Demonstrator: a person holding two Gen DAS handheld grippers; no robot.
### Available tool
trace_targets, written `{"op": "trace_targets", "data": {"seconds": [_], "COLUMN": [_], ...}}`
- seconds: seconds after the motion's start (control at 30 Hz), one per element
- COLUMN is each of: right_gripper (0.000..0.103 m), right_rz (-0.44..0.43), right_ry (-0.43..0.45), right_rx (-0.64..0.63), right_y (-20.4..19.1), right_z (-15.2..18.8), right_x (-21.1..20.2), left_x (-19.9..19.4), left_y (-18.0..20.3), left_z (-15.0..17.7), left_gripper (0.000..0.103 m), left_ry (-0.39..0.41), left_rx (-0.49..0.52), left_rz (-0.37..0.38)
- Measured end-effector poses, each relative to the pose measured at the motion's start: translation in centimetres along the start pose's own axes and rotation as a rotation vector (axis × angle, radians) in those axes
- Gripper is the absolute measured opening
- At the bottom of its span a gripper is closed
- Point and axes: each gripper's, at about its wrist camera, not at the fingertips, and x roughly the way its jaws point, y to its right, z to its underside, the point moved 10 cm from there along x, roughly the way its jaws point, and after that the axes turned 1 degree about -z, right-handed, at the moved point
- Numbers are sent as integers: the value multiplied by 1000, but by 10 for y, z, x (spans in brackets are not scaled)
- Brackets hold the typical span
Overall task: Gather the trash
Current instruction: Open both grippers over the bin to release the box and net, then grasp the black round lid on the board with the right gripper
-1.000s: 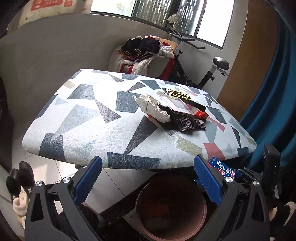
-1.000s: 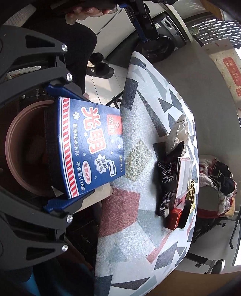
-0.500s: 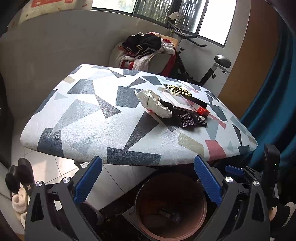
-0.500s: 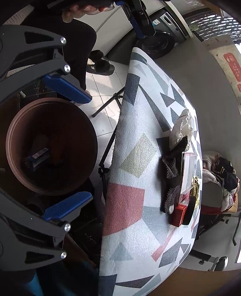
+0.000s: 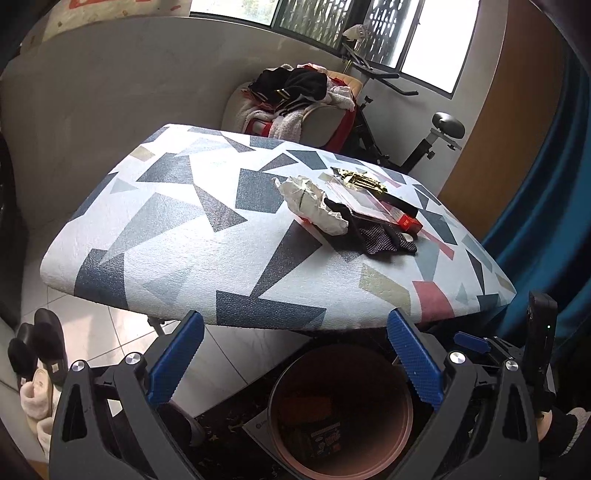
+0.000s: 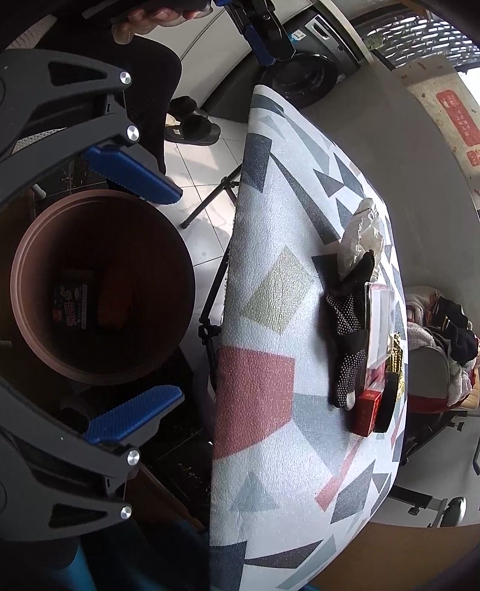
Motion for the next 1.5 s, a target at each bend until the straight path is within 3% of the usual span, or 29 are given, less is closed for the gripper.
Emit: {"op": "trace_targets", "data": {"seconds": [0.23,0.4,0.6,0.77,1.07,1.33,1.5], "right_gripper": [97,97,97,97,97,97,93], "right_rz": [13,35,78,92,99,88,73], "right_ry": [2,26,89,127,89,17,59], "right_rx": [10,16,-8,52,136,199,148], "right_y": [9,27,65,108,155,172,165], "right_z": [-5,-28,-92,-152,-228,-244,-243], "right_x": [2,1,4,26,89,137,137], "left_x": [6,12,23,33,53,76,87], "left_y": [-6,-13,-25,-33,-50,-54,-50], "left_z": [0,-1,-8,-16,-28,-33,-36], "left_gripper": [97,97,97,97,97,97,97], "left_ry": [-7,-13,-15,-21,-41,-71,-79], "left_rx": [-15,-25,-51,-58,-82,-84,-83], "left_rz": [-6,-14,-30,-43,-80,-90,-79]}}
